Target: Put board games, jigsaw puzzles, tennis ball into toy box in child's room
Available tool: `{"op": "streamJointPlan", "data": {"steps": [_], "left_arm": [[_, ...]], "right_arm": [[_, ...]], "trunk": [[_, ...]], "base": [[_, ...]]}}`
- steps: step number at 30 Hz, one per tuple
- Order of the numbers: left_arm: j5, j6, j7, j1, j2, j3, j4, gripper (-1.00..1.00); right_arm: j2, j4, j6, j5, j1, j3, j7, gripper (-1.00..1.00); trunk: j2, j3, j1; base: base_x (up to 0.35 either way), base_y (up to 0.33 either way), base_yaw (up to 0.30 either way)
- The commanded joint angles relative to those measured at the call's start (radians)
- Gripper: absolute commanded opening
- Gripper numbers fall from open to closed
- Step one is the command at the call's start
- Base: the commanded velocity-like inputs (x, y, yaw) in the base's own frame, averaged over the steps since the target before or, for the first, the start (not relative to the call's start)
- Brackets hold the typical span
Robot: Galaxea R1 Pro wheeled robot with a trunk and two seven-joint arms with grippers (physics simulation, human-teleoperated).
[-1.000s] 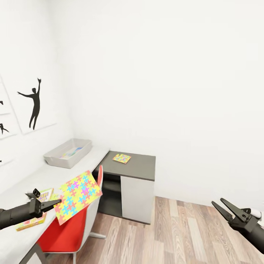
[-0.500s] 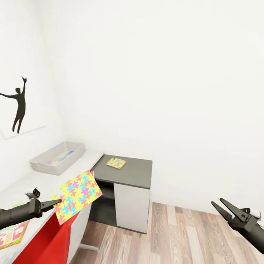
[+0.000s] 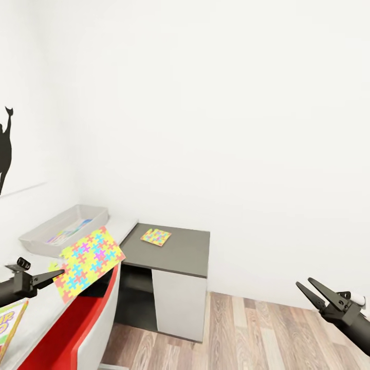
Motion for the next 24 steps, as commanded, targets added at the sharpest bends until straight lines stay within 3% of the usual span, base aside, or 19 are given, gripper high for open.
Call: {"op": "streamJointPlan", "data": {"steps": [1, 10, 24], "left_arm": [[-0.001, 0.01, -0.004, 0.0, 0.002, 0.001, 0.001, -1.0], [-0.002, 0.009, -0.004, 0.0, 0.008, 0.004, 0.004, -1.0], [-0.002, 0.009, -0.004, 0.0, 0.009, 0.004, 0.004, -1.0]], "right_arm": [[-0.001, 0.001, 0.005, -0.003, 0.0, -0.001, 0.0, 1.0], [0.0, -0.002, 0.003, -0.003, 0.0, 0.0, 0.001, 1.0], [0.0, 0.0, 0.004, -0.003, 0.0, -0.001, 0.0, 1.0]], "trunk": [[0.0, 0.0, 0.001], [0.0, 0.0, 0.001], [0.0, 0.0, 0.001]], "base": [[0.196, -0.109, -0.015], [0.246, -0.107, -0.004], [0.274, 0.107, 0.0]]}}
